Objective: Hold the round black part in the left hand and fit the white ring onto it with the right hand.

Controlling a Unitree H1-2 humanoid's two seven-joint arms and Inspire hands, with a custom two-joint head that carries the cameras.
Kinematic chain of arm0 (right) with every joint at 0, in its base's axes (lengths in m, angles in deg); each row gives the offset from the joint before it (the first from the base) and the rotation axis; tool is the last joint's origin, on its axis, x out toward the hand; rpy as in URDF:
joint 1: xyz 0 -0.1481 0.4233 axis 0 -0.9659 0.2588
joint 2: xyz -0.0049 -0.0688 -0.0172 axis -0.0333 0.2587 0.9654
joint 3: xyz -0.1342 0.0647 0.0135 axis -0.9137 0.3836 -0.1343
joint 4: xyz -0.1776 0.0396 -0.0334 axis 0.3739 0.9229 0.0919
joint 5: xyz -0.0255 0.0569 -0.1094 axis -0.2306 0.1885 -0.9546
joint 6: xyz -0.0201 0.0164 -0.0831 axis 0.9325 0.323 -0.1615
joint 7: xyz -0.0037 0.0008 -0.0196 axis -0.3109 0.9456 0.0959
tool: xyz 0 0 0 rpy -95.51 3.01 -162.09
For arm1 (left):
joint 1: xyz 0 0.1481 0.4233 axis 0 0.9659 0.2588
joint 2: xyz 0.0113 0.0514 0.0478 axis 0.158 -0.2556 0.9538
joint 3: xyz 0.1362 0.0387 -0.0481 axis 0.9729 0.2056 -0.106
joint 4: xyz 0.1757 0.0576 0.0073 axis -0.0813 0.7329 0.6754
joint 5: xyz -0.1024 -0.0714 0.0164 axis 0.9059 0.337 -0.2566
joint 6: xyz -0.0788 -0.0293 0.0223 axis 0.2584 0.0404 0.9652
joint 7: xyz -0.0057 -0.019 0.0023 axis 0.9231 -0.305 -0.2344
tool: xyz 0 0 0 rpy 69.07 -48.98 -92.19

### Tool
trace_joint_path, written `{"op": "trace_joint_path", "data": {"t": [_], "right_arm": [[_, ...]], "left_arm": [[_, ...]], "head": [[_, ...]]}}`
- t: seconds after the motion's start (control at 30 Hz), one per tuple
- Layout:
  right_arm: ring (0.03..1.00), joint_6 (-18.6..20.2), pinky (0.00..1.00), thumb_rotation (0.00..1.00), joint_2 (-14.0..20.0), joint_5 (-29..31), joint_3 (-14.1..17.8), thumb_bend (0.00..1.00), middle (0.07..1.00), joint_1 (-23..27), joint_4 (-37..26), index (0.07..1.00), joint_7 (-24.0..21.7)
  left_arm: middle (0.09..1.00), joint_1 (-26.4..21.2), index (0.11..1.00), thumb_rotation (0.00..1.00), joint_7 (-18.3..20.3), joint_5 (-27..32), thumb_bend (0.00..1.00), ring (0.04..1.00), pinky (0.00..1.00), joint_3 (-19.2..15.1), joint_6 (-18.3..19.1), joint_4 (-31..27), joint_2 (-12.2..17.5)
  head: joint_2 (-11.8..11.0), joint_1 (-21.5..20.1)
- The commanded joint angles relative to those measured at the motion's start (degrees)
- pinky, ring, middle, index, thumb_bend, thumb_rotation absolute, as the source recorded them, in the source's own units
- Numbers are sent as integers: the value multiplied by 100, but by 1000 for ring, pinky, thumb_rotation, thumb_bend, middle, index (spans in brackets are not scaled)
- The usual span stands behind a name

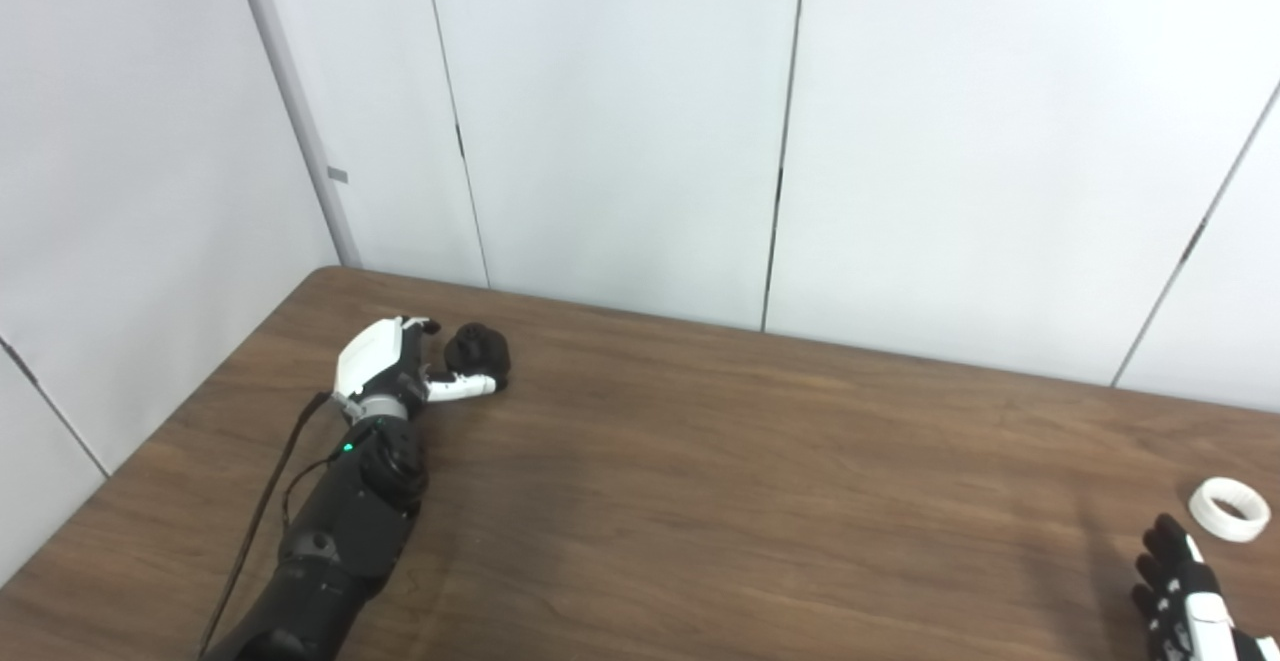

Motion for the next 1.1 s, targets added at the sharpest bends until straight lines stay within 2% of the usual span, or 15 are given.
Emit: {"op": "trace_joint_path", "data": {"t": [0.0,0.17,0.43,1.07], "right_arm": [[1000,-49,1000,1000,-6,-6,-19,357,1000,-27,-96,1000,-2],[1000,-107,1000,1000,3,28,-9,327,1000,-54,-86,1000,-30],[1000,-85,1000,1000,7,5,-15,338,1000,-54,-64,1000,-15],[1000,-174,1000,1000,33,54,15,331,999,-47,30,1000,-50]], "left_arm": [[971,-341,854,390,-176,21,1000,1000,1000,35,-218,61,147],[955,-378,842,373,-263,115,1000,1000,1000,99,-363,197,94],[941,-389,822,349,-290,269,1000,1000,1000,148,-480,294,71],[908,-321,724,320,-348,270,978,980,1000,216,-477,302,141]], "head": [[3,5],[15,-27],[33,-40],[76,-28]]}}
